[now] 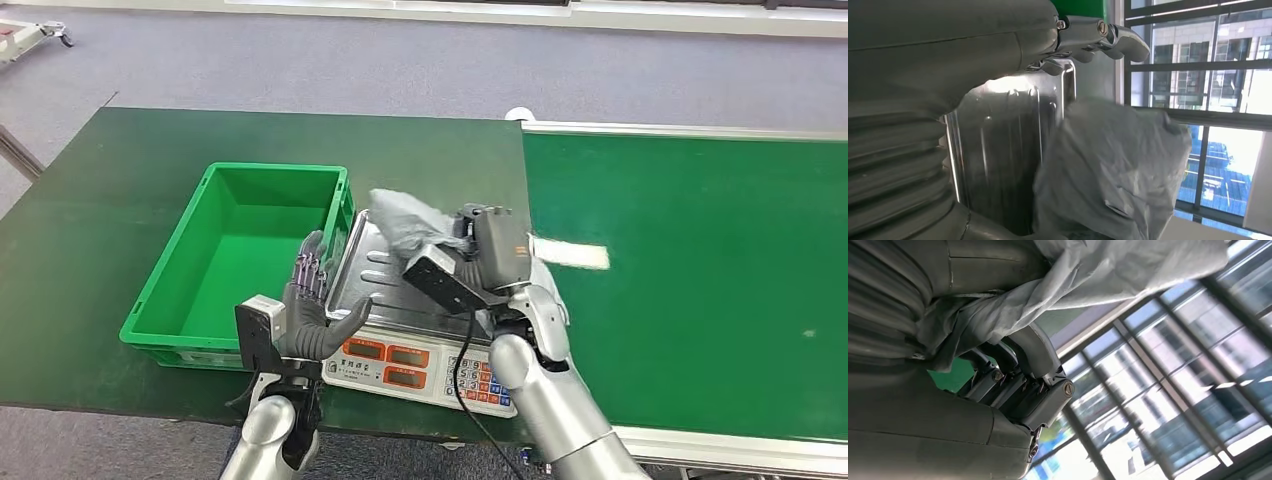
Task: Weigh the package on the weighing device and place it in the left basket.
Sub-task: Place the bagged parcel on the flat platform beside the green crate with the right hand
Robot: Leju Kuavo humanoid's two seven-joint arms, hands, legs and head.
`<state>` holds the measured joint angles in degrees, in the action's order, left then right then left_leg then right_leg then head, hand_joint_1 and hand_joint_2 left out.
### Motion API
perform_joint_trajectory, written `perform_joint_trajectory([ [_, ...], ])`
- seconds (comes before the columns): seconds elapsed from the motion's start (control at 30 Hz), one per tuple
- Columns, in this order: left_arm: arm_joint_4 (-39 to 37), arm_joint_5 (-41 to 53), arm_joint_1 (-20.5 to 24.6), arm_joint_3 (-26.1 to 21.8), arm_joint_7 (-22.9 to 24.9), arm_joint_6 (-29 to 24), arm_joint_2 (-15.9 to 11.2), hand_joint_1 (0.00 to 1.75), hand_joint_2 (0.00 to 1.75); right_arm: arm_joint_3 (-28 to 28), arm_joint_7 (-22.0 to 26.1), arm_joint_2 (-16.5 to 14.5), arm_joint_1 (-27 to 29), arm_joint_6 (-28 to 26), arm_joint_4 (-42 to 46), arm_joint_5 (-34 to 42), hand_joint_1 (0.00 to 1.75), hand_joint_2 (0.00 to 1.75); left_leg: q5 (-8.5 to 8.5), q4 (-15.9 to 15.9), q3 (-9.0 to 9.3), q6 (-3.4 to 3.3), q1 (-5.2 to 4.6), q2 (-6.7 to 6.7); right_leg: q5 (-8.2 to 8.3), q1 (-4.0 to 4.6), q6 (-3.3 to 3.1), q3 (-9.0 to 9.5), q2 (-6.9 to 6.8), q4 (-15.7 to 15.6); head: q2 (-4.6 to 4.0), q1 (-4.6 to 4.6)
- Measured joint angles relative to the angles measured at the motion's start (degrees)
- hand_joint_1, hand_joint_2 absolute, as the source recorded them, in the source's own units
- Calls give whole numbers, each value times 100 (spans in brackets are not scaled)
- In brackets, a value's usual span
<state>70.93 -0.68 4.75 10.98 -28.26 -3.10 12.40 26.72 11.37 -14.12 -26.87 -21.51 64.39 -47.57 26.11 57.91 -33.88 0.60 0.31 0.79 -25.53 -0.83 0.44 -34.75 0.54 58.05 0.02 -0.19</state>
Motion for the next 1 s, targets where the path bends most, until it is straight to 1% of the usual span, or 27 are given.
perform_joint_trajectory([
  [0.13,117,82,-36,-75,63,15,26,0,175,525,-7,-148,35,198,3,465,0,175,0,0,0,0,1,0,-1,1,-1,-1,1,0,0,-1],
  [0.23,182,131,-76,-132,83,14,33,0,175,827,23,-194,148,317,22,929,0,175,0,0,0,0,1,1,-1,0,-1,0,0,0,0,-1],
  [0.3,221,191,-105,-160,83,-12,34,0,175,908,74,-198,224,372,56,1221,0,175,0,0,0,0,1,1,-1,0,-1,0,-2,0,0,-1],
  [0.47,334,321,-169,-221,74,-138,34,0,175,919,187,-145,377,570,196,1806,0,175,0,1,1,0,0,-2,-1,-1,-1,-1,-1,-1,0,0],
  [0.57,402,429,-199,-251,47,-253,31,0,175,846,294,-87,493,879,296,2265,0,175,0,2,2,0,0,-1,-1,-1,-1,0,-1,-1,0,-1],
  [0.73,608,830,-332,-290,-100,-610,-1,0,175,335,896,184,916,1598,570,3476,0,175,1,2,1,-1,0,7,-1,-1,0,3,-7,-2,0,-1],
  [0.8,708,1151,-371,-303,-165,-806,-26,0,175,60,1154,294,1115,1847,665,3941,0,175,3,2,1,-3,-1,8,-2,-2,0,3,-8,-3,0,-1],
  [0.9,877,2022,-397,-298,-219,-1193,-87,0,175,-452,1525,413,1435,2225,739,4705,0,175,6,3,1,-7,-1,12,-3,-2,3,4,-14,-5,0,0],
  [0.97,934,2925,-344,-227,-117,-1339,-180,0,175,-821,1699,460,1611,2587,743,5176,0,175,6,3,1,-7,-2,15,-4,-3,3,5,-17,-5,0,-1],
  [1.0,922,3472,-279,-149,-3,-1301,-252,0,175,-993,1756,475,1682,2781,738,5346,0,175,6,3,1,-8,-2,15,-4,-3,4,5,-19,-6,0,-1],
])
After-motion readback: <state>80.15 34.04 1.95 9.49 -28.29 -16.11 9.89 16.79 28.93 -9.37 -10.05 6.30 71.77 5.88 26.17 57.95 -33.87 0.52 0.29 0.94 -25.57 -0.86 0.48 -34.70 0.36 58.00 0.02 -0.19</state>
